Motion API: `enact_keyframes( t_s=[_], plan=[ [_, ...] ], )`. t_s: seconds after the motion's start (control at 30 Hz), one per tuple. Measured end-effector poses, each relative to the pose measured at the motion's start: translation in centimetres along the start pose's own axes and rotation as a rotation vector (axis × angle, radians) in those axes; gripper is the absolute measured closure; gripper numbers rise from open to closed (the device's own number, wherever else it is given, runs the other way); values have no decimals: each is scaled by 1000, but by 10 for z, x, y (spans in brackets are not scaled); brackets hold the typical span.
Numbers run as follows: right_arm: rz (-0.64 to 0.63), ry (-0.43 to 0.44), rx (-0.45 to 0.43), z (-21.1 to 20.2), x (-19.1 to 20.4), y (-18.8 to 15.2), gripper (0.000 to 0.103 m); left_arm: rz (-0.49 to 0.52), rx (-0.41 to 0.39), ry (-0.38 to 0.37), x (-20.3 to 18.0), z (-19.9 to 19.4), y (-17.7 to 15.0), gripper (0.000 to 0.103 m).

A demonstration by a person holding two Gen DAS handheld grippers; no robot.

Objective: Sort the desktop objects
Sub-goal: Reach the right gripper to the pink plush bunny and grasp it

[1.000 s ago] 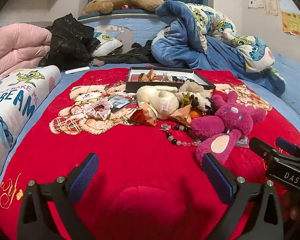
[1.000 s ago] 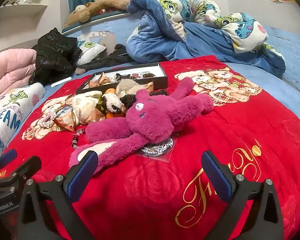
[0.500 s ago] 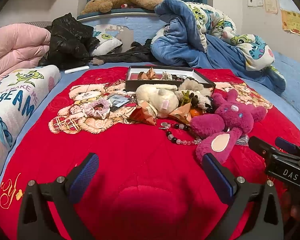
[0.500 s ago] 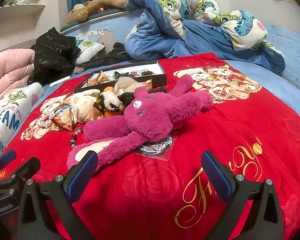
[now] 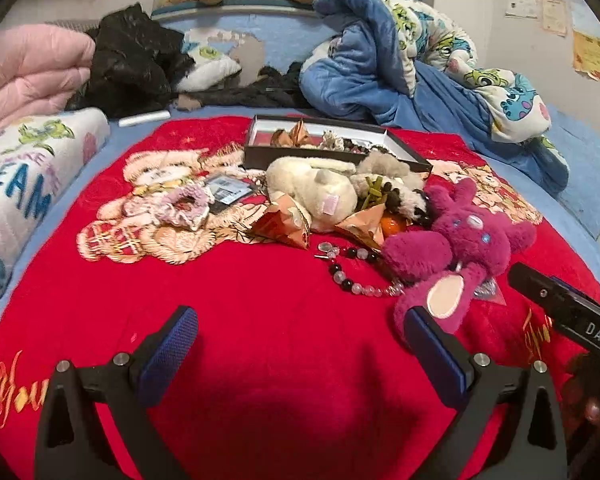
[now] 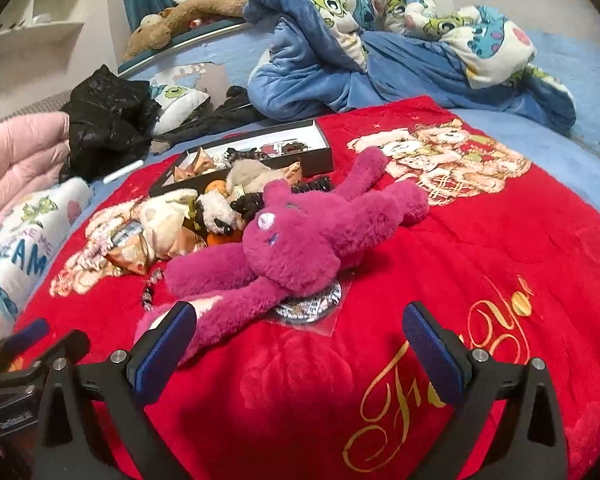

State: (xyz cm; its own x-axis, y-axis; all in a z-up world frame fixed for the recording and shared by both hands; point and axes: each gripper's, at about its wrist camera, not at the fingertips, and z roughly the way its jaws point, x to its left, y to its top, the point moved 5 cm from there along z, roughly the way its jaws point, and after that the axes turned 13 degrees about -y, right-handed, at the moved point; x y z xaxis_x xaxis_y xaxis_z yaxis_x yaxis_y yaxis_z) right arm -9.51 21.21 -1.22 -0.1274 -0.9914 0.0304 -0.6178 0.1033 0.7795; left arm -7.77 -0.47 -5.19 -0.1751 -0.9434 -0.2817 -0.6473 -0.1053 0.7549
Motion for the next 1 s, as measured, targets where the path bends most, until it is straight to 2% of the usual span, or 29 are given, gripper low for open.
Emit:
enact_keyframes(
  t_s=[0.3, 0.47, 0.57, 0.83, 1.0],
  plan=[
    [-49, -14, 27, 27, 0, 31, 0, -82, 93, 4, 30, 54, 30, 0],
    [-121, -63, 56, 58, 6, 47, 0, -11, 107, 46, 30, 81, 51, 0],
    [-157, -89, 55, 71, 10, 48, 0, -6, 117, 60, 36, 92, 57, 0],
    [-197, -52, 61, 85, 19, 45, 0, 32, 149, 60, 43, 110, 57, 0],
    [-206, -10, 121, 94, 20, 32, 0, 30, 152, 54, 43, 115, 58, 1]
  ],
)
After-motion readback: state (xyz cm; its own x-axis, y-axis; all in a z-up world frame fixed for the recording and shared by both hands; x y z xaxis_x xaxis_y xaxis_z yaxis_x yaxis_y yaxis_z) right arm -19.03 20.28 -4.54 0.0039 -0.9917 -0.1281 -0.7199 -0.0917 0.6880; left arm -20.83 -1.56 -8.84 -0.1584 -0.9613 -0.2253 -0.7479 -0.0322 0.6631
